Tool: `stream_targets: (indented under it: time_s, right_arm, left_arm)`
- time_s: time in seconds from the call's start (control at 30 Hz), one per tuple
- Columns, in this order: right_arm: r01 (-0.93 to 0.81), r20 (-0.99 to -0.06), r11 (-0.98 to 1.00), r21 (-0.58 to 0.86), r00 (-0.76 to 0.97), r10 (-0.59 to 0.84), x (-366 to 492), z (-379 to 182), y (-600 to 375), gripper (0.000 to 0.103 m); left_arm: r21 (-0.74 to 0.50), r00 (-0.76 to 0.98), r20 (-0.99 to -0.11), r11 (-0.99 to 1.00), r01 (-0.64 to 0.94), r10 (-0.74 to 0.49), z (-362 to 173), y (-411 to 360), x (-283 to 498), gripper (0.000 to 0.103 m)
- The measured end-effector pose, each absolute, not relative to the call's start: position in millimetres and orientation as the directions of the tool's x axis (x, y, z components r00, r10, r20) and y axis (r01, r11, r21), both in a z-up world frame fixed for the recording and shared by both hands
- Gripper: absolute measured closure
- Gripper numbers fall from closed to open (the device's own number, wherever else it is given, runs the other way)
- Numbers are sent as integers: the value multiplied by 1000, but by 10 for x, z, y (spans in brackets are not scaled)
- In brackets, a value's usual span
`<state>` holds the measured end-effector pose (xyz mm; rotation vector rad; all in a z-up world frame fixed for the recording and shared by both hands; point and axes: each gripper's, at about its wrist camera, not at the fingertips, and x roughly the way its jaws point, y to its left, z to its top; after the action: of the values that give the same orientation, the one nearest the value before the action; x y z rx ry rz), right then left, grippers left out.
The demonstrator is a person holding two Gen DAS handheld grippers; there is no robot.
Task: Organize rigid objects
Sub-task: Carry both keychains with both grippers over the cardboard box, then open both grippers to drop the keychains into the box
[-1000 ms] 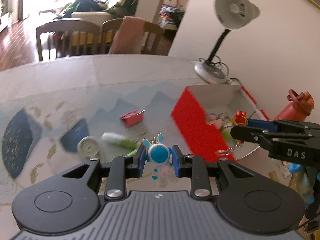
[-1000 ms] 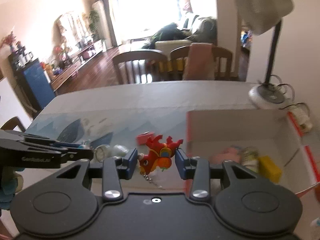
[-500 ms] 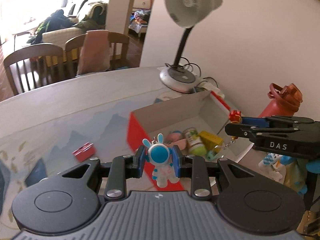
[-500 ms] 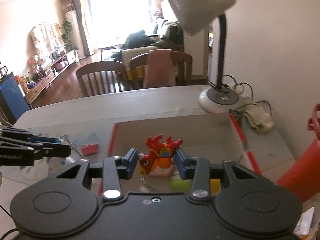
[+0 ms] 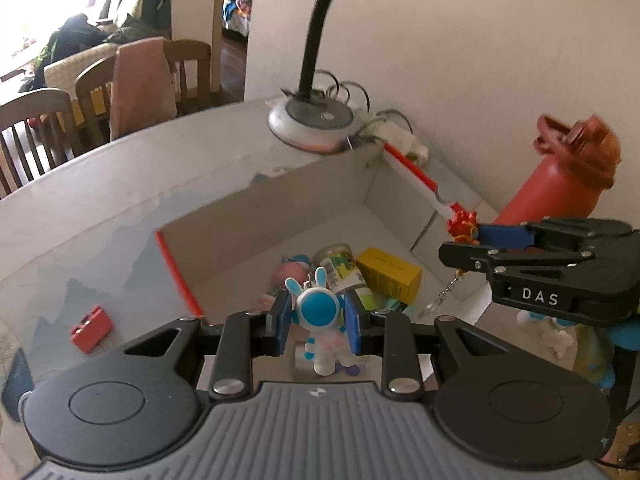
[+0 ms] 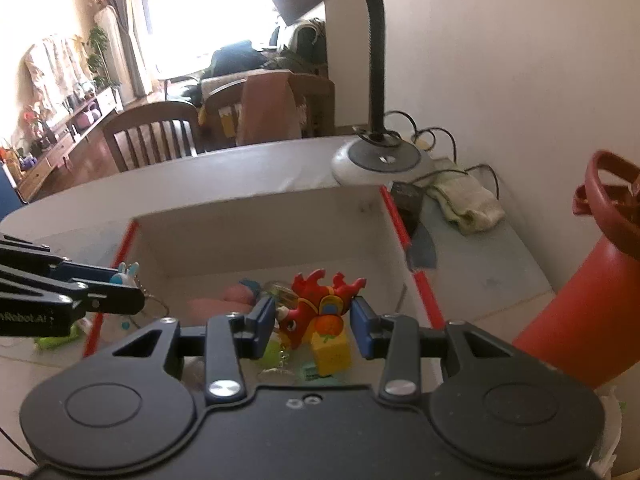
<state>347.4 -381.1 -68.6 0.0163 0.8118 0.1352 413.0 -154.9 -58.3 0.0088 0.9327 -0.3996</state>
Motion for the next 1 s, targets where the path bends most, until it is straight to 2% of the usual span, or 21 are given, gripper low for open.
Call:
stream_targets:
  time_s: [0.47,1.0]
  right_arm:
    - [-148,-798,989,23,593,107,3544,-1136,-3876,63]
    - [-201,-820,980,2,561,117,3640,-1276,-3769,63]
  left_arm:
    - [-83,452,-854,927,367,-255,-1074,-2043,4411,76]
    - [-68,366,-907,929,363,-209,-1426,-2154,4647,76]
